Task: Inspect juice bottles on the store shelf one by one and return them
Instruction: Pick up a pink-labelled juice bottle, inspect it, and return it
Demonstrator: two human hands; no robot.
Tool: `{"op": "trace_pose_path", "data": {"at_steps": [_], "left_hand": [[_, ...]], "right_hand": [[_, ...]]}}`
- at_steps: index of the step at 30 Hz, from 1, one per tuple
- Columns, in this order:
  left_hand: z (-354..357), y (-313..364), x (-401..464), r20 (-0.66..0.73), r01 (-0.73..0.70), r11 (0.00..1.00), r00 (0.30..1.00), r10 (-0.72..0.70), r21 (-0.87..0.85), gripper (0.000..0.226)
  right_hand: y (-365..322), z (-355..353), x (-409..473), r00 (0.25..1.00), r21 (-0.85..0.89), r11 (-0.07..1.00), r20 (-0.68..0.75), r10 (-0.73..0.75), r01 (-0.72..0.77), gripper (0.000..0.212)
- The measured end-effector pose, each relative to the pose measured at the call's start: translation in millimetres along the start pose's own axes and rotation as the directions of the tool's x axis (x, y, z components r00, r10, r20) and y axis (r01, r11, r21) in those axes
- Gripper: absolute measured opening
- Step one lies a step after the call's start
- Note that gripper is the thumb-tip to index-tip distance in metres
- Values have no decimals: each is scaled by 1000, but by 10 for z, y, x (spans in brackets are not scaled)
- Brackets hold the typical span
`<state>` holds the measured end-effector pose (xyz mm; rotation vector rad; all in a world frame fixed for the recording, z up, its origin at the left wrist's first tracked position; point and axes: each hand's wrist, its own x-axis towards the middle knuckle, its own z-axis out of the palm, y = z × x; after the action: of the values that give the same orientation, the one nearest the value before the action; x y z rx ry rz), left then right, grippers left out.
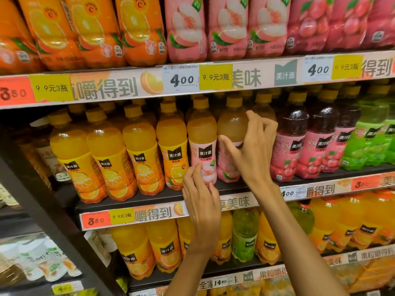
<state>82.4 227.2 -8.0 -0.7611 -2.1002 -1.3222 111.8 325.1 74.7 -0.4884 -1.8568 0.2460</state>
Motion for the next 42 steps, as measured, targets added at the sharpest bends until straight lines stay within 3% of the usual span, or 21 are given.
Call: {"op": "trace_pose_path", "data": {"at_steps": [4,9,13,18,23,25,27,28,32,36,39,42], "left_hand": [[-54,-24,-2,60,-14,999,998,16,-45,55],[-107,-21,-71,152,-70,994,985,82,-85,62],[-166,46,-104,288,10,961,955,73,-277,83],[-289,76,-104,438,147,907,898,45,-394,95],[-469,123,-271,392,141,862,917,71,-487,83],[-577,102,-311,484,306,720,874,47,-622,70],[-673,54,-346,600,446,611,798,59,-654,56],[-718,32,-365,647,489,591,758,75,-641,53],[-838,-55,-422,770,587,561,620,151,-584,54],[-883,-98,-424,812,626,559,562,160,-543,59],[-822,-50,-427,775,650,498,627,75,-574,57],[-671,94,-434,716,618,538,697,-38,-573,31]], "right_hand": [[-8,-111,-83,1000,257,966,6,-18,16,77],[-48,-204,-225,973,491,868,225,-51,-68,73],[-122,-301,-314,964,545,831,263,-44,-111,70],[-252,-498,-403,963,702,666,251,97,-250,70],[-370,-610,-419,950,718,628,286,126,-299,67],[-347,-632,-391,913,741,545,385,134,-393,61],[-308,-641,-392,852,782,341,494,171,-522,56],[-294,-636,-408,821,779,258,541,184,-572,57],[-297,-584,-517,741,735,100,658,136,-671,72],[-309,-573,-565,746,740,107,647,156,-664,38],[-325,-597,-551,763,746,170,609,218,-644,39],[-309,-615,-501,747,707,243,614,256,-664,47]]}}
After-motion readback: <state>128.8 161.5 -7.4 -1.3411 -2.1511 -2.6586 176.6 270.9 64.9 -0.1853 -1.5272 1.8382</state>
